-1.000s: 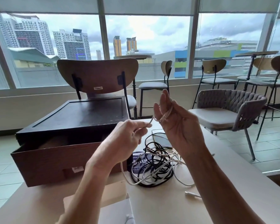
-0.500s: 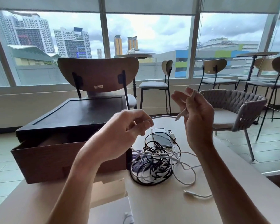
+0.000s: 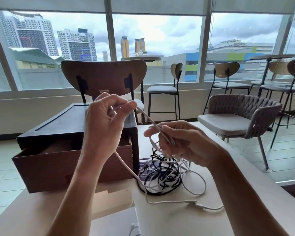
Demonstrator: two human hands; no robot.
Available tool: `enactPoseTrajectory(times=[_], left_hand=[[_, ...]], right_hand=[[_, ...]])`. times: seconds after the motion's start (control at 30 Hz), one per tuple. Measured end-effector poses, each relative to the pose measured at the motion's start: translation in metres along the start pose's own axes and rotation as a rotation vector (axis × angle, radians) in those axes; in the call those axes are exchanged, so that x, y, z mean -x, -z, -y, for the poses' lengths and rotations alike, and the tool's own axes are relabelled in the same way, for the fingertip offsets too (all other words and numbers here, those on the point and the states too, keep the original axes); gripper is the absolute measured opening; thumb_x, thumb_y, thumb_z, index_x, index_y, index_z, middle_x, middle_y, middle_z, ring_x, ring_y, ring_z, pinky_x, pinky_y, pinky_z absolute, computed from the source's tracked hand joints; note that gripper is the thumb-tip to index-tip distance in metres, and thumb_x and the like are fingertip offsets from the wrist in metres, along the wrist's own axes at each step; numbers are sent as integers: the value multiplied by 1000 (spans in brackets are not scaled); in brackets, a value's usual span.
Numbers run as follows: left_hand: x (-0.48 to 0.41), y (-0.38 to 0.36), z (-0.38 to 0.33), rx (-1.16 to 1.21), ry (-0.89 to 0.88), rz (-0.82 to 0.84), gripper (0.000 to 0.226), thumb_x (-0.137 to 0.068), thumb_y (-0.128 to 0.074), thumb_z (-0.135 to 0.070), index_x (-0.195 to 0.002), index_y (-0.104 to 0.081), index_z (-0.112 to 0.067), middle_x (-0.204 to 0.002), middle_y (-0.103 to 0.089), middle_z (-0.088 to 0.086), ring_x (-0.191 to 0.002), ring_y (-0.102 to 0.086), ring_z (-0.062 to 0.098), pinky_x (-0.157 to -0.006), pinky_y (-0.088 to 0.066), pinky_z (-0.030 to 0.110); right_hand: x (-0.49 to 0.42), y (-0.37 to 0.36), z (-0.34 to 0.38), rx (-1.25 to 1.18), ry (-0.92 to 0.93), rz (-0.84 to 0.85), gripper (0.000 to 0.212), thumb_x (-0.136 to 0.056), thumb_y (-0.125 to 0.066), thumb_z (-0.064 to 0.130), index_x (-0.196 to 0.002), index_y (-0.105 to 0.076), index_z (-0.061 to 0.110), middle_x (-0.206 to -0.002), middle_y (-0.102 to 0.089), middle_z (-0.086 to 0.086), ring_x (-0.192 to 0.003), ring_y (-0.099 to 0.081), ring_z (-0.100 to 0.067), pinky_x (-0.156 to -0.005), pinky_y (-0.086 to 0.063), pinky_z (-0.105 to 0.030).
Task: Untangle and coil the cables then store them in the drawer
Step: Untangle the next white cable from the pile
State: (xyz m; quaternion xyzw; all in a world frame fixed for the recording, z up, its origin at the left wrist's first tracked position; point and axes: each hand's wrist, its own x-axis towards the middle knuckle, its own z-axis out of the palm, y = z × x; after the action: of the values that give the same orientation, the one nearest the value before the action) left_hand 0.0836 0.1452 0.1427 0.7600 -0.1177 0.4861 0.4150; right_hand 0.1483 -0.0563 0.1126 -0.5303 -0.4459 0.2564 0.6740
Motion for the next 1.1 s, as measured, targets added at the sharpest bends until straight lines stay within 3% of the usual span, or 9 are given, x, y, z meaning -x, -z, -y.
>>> enactPoseTrajectory(times=[0.13, 0.23, 0.4, 0.47, 0.53, 0.8, 0.93, 1.03, 1.1], left_hand=[[4, -9, 4, 66, 43, 28, 17, -88, -67, -42, -74, -66, -34, -55, -52, -24, -46, -34, 5, -48, -27, 10], [8, -21, 12, 14, 65, 89, 21, -96, -58, -40, -81, -69, -30, -58, -54, -18, -43, -35, 7, -45, -26, 13], [16, -27, 16, -171, 90, 455, 22, -99, -59, -27, -117, -71, -30, -96, -66, -18, -74, -55, -11, -66, -39, 4], [18, -30, 12, -223, 77, 547, 28, -100, -59, -26, -126, -67, -29, -116, -67, -13, -90, -56, -10, -76, -36, -3], [18, -30, 9, -243, 70, 570, 30, -100, -60, -24, -129, -66, -25, -122, -67, -11, -98, -56, -7, -79, -36, -4], [16, -23, -2, -260, -2, 591, 19, -98, -63, -23, -113, -74, -23, -97, -66, -16, -89, -60, -4, -74, -41, 5], [18, -22, -9, -224, -13, 639, 11, -97, -64, -28, -99, -73, -23, -89, -64, -15, -85, -58, 0, -70, -41, 8], [18, -23, -14, -194, -30, 714, 11, -96, -64, -32, -93, -70, -24, -84, -64, -13, -78, -57, 5, -66, -42, 12], [18, -23, -16, -178, -46, 716, 11, -96, -64, -32, -91, -70, -24, -82, -64, -13, -76, -57, 4, -64, -40, 12]], right_hand=[[2, -6, 5, -118, 52, 152, 38, -102, -34, 14, -126, -55, -8, -69, -57, -1, -48, -29, -7, -48, -26, -20], [-3, -8, 6, -273, 167, 136, 38, -103, -30, 10, -128, -50, -10, -76, -60, -4, -50, -41, -3, -52, -33, -20], [-9, -2, 8, -468, 294, -56, 39, -103, -32, 11, -133, -47, -10, -83, -60, -3, -57, -49, -4, -58, -46, -19], [-10, 2, 7, -485, 292, -140, 42, -104, -31, 18, -134, -46, -8, -80, -58, 0, -58, -46, -4, -61, -46, -19], [-12, 4, 6, -504, 287, -199, 43, -104, -31, 20, -135, -45, -8, -80, -57, 0, -58, -44, -5, -63, -47, -20], [-13, 10, 6, -694, 411, -433, 28, -94, -45, 9, -114, -56, -8, -100, -72, -13, -72, -65, -13, -72, -57, -25], [-14, 12, 3, -428, 400, -648, 27, -101, -40, 7, -119, -56, -6, -104, -75, -16, -93, -74, -23, -86, -59, -32], [-15, 12, -2, 103, 344, -756, 32, -107, -33, 9, -133, -49, -1, -105, -75, -12, -102, -72, -23, -93, -55, -36], [-14, 9, -6, 416, 273, -708, 34, -108, -33, 13, -136, -47, 2, -104, -75, -7, -99, -72, -16, -88, -55, -32]])
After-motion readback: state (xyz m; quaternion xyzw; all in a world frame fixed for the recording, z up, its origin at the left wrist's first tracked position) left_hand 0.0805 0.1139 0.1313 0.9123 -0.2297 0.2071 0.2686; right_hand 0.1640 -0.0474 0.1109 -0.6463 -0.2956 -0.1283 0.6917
